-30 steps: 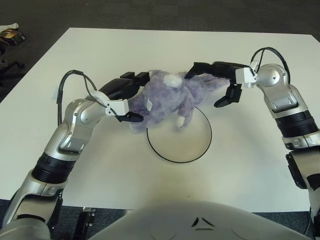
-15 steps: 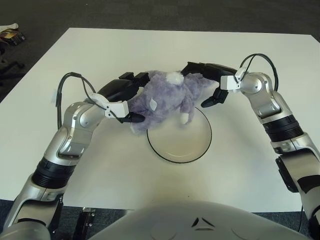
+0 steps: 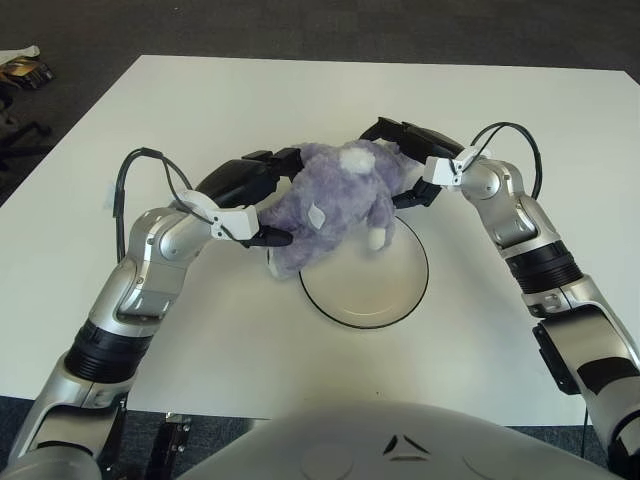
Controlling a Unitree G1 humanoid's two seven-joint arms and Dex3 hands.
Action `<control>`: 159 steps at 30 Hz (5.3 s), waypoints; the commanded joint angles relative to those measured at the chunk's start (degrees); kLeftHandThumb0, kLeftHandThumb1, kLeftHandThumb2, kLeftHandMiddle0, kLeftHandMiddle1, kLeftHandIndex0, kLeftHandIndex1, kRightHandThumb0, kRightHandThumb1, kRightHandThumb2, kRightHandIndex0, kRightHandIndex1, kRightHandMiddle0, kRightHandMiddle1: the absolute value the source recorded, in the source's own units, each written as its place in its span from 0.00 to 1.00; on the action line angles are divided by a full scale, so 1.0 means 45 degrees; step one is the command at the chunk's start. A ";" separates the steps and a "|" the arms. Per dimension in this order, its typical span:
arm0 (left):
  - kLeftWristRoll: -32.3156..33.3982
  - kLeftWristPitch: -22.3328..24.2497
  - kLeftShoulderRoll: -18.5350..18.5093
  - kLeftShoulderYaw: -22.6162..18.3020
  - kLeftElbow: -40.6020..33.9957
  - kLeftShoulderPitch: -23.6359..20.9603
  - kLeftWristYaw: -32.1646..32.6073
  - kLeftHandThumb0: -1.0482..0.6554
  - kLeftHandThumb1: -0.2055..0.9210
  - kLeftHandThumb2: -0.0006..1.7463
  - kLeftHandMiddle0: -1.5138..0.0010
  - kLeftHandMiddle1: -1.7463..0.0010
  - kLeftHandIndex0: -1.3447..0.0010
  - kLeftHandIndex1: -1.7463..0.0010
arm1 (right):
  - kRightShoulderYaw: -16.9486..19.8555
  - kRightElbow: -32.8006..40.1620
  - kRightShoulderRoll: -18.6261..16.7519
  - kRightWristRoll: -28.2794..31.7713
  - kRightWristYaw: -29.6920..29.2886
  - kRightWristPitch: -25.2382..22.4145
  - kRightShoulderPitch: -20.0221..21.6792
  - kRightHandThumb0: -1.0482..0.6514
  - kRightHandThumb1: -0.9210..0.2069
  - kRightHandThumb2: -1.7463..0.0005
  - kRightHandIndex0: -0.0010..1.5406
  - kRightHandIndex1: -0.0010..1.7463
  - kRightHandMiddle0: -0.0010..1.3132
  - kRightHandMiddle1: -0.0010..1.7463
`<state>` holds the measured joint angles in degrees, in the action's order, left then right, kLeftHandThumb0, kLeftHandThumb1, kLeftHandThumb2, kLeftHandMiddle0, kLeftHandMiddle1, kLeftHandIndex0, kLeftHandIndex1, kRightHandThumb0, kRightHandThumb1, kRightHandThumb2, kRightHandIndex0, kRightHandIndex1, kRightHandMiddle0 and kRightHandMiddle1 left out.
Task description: Put the doll into the plate.
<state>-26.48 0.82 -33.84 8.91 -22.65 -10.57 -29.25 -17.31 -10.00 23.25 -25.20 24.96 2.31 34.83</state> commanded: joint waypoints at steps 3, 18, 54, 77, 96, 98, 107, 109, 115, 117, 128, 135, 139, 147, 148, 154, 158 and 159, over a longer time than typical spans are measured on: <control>-0.0086 0.0101 -0.0155 0.0014 -0.0172 -0.0075 -0.0261 0.23 0.52 0.48 0.79 0.00 0.81 0.00 | 0.0401 0.0119 -0.0219 0.0232 -0.0206 -0.0496 0.0272 0.23 0.62 0.46 0.00 0.23 0.00 0.42; -0.0021 -0.0179 -0.0183 0.0007 0.0042 -0.0115 -0.0258 0.22 0.53 0.47 0.81 0.00 0.82 0.00 | 0.0949 0.0565 -0.0145 0.0762 0.0122 -0.0791 0.0569 0.21 0.62 0.47 0.00 0.19 0.00 0.33; 0.1831 0.0763 -0.0175 0.0124 0.0027 -0.0557 -0.2033 0.29 0.47 0.53 0.84 0.00 0.88 0.00 | 0.0479 -0.3107 -0.0054 0.3978 0.6059 -0.1078 0.2587 0.52 0.79 0.30 0.00 0.19 0.00 0.49; 0.3709 0.1720 -0.0462 0.0027 0.0173 -0.0580 -0.2835 0.20 0.41 0.56 1.00 0.05 1.00 0.11 | 0.0199 -0.4771 -0.0167 0.3912 0.6959 -0.0522 0.3284 0.60 0.79 0.25 0.00 0.29 0.00 0.50; 0.2423 0.0813 -0.1319 0.0648 0.0572 -0.1037 -0.3252 0.24 0.38 0.59 0.96 0.00 1.00 0.07 | -0.1171 -0.4836 0.0458 0.1579 0.5629 0.2118 0.3402 0.64 0.82 0.18 0.05 0.85 0.00 0.90; 0.2327 0.0814 -0.1302 0.0655 0.0537 -0.1010 -0.3193 0.25 0.38 0.59 0.93 0.00 1.00 0.05 | -0.1209 -0.4805 0.0444 0.1401 0.5435 0.2086 0.3373 0.64 0.81 0.18 0.06 0.88 0.03 0.96; 0.2149 0.0631 -0.1034 0.0527 0.0417 -0.0802 -0.2698 0.26 0.43 0.57 0.66 0.00 0.88 0.00 | -0.1236 -0.4210 0.0428 0.0715 0.4695 0.1421 0.3194 0.70 0.81 0.15 0.14 0.98 0.26 1.00; 0.1956 0.0757 -0.1031 0.0611 0.0339 -0.0844 -0.2657 0.26 0.44 0.57 0.61 0.00 0.84 0.00 | -0.1173 -0.4129 0.0350 0.0652 0.4479 0.1208 0.3151 0.77 0.72 0.19 0.23 0.99 0.31 1.00; 0.1183 0.1271 -0.1077 0.0916 0.0244 -0.1048 -0.2762 0.30 0.43 0.57 0.49 0.00 0.74 0.00 | -0.0890 -0.4260 0.0205 0.0881 0.3965 0.0982 0.3010 0.92 0.70 0.13 0.47 1.00 0.50 1.00; 0.0918 0.1377 -0.1072 0.1043 0.0304 -0.1141 -0.2797 0.31 0.42 0.59 0.46 0.00 0.72 0.00 | -0.0716 -0.4251 0.0155 0.1043 0.3702 0.0948 0.2878 0.94 0.72 0.11 0.49 1.00 0.55 1.00; 0.0160 0.1806 -0.0851 0.1310 0.0510 -0.1323 -0.2705 0.44 0.33 0.69 0.32 0.00 0.50 0.00 | 0.0013 -0.3719 0.0060 0.1590 0.2847 0.0413 0.2303 0.95 0.74 0.09 0.52 1.00 0.74 1.00; 0.0206 0.1820 -0.0637 0.1175 0.0542 -0.1232 -0.2486 0.45 0.31 0.69 0.28 0.00 0.42 0.00 | 0.0270 -0.3584 0.0044 0.1779 0.2721 0.0421 0.2166 0.95 0.73 0.09 0.51 1.00 0.75 1.00; 0.0305 0.1741 -0.0443 0.1079 0.0637 -0.1146 -0.2234 0.46 0.30 0.70 0.28 0.00 0.39 0.00 | 0.0414 -0.3410 0.0054 0.1823 0.2433 0.0417 0.2010 0.95 0.73 0.10 0.51 1.00 0.76 1.00; 0.0751 0.1372 0.0130 0.0742 0.1006 -0.0923 -0.1361 0.47 0.29 0.72 0.26 0.00 0.36 0.00 | 0.0728 -0.2334 0.0237 0.1706 0.1771 0.0274 0.1408 0.94 0.71 0.11 0.50 1.00 0.76 1.00; 0.0871 0.1383 0.0262 0.0664 0.1063 -0.0892 -0.1230 0.47 0.29 0.72 0.26 0.00 0.35 0.00 | 0.0864 -0.1817 0.0267 0.1714 0.1602 0.0200 0.1117 0.94 0.71 0.11 0.50 1.00 0.76 1.00; 0.1285 0.1365 0.0805 0.0395 0.1367 -0.0801 -0.0663 0.50 0.26 0.78 0.23 0.00 0.33 0.00 | 0.1464 -0.0022 -0.0002 0.2003 0.0730 -0.0043 -0.0107 0.95 0.73 0.10 0.51 1.00 0.78 1.00; 0.1642 0.1246 0.1197 0.0186 0.1629 -0.0736 -0.0204 0.54 0.22 0.87 0.20 0.00 0.29 0.00 | 0.1888 0.0334 -0.0419 0.2139 -0.0540 0.0891 -0.0839 0.95 0.74 0.08 0.52 1.00 0.81 1.00; 0.1725 0.1244 0.1253 0.0146 0.1681 -0.0725 -0.0145 0.55 0.22 0.87 0.20 0.00 0.29 0.00 | 0.1926 0.0334 -0.0471 0.2092 -0.0824 0.1158 -0.0961 0.95 0.74 0.08 0.52 1.00 0.81 1.00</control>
<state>-20.13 6.84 -29.19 10.44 -16.07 -14.65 -31.15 -10.18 -9.78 22.30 -16.47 25.24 4.43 32.62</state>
